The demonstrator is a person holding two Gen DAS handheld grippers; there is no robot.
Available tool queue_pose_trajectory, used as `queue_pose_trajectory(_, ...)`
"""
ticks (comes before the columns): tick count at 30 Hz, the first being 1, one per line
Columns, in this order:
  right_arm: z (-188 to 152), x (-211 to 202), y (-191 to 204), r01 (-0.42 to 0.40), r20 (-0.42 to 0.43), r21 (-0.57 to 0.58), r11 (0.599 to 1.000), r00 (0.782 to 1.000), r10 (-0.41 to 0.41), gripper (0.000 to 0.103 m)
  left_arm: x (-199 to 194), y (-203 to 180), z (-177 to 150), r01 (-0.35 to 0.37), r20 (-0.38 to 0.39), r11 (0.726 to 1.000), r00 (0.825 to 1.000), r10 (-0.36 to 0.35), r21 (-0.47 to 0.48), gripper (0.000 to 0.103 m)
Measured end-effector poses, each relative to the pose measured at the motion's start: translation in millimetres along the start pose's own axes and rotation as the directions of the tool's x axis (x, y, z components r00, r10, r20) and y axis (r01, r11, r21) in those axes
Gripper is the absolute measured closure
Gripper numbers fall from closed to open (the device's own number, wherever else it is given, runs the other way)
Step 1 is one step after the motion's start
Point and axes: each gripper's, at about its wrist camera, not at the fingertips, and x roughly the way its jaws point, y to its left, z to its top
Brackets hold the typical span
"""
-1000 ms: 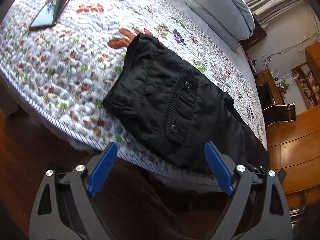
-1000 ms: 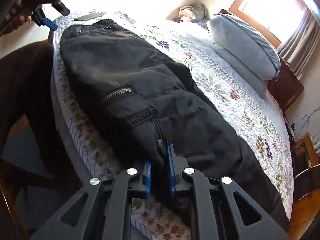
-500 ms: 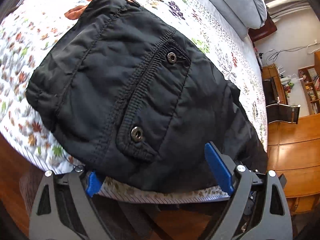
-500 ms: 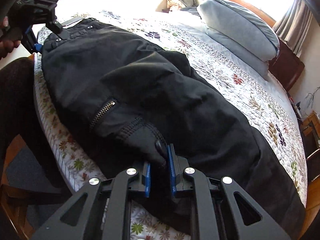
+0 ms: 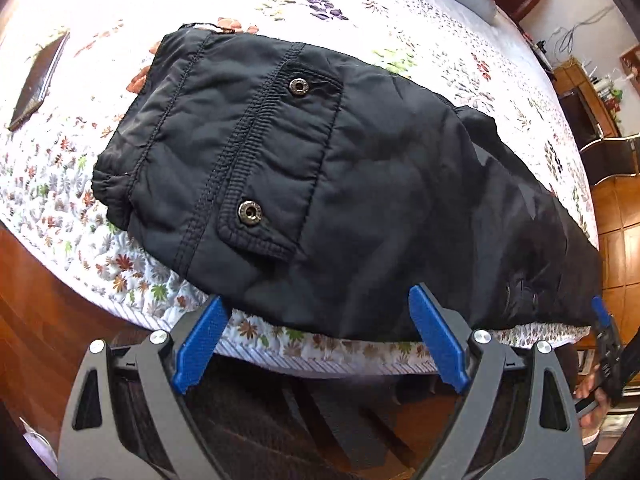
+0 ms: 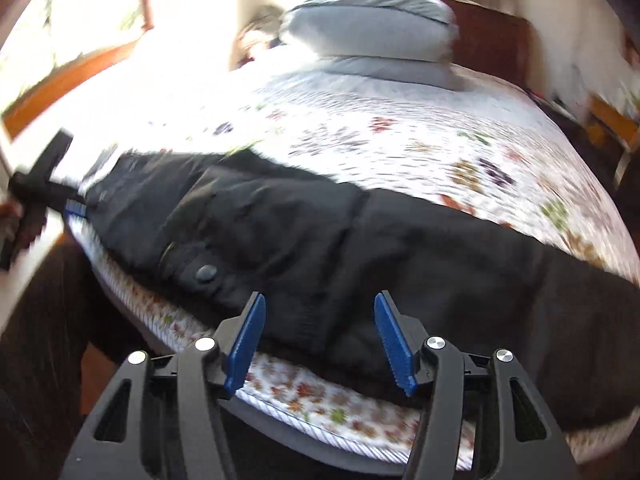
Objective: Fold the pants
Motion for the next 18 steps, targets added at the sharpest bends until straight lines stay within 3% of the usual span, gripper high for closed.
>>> queue_pose_trajectory(1,-1.9,-17.0,-34.2,0.014,0.035,0.133,0.991,0.999,-0.019,0.04,-6.8,-6.8,-3.9,-0.01,0.013,1.0,1.0,0.01,0.02,0.014)
queue_pose_trajectory(3,-18.0,-48.4,-107.7,0.046,0.092,0.4,0.915,0.992,-0.089,0.039,-19.7,-22.4,-10.8,-0.016,0.047,0.998,0.999,0.014,0.062,0.014)
queue_pose_trajectory(5,-45.6,-73.5,-174.6,0.057,0.121,0.622,0.781,0.978,-0.167,0.038,-29.8,-37.7,-13.2,-0.023,0.092,0.996,0.996,0.015,0.091,0.013)
queue_pose_trajectory(7,-73.8,-90.5,-226.1,0.017,0.163,0.756,0.655,0.964,-0.212,0.038,-34.5,-51.8,-13.5,-0.024,0.128,0.992,0.992,0.007,0.127,0.012)
queue_pose_trajectory(11,-104.7,-93.6,-283.6,-0.049,0.191,0.853,0.52,0.956,-0.222,0.045,-21.0,-73.5,-2.6,-0.057,0.116,0.982,0.993,0.036,0.182,0.012)
queue_pose_trajectory(18,-123.0,-71.7,-311.4,-0.167,0.267,0.882,0.441,0.948,-0.175,0.05,10.5,-84.2,7.2,-0.173,0.105,0.967,0.982,0.156,0.187,0.012)
